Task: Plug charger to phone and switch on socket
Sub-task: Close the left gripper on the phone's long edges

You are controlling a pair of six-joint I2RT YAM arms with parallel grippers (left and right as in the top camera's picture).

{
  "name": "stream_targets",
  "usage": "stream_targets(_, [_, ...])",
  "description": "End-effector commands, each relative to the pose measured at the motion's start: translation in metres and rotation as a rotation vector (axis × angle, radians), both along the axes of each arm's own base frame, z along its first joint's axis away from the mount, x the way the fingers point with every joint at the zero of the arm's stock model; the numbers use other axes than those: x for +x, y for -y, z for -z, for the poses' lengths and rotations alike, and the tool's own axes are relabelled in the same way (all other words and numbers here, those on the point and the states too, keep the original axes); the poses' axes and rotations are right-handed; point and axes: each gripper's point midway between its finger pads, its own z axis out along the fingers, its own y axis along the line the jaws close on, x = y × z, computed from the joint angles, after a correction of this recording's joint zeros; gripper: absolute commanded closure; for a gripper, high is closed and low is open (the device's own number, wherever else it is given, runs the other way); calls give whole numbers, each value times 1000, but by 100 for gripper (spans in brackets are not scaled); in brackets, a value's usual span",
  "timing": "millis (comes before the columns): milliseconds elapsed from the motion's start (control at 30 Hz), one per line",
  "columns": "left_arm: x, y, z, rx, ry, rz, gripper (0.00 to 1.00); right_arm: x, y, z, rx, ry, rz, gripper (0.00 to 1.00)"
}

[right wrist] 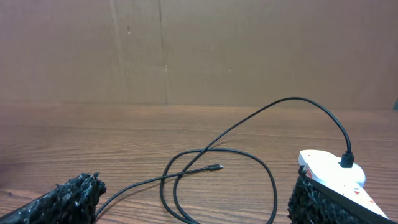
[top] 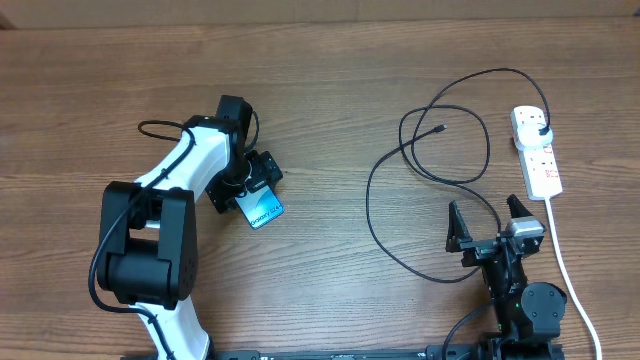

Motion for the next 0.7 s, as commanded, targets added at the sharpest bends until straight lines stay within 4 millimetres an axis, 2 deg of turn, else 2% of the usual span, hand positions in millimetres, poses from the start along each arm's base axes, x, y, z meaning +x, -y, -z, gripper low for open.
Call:
stream_targets(0, [-34,-8,41,44,-150,-7,0,0,1,1,-2,6,6,0])
stream_targets(667, [-23,-24,43,108,-104,-14,0,0,1,1,-2,6,6,0])
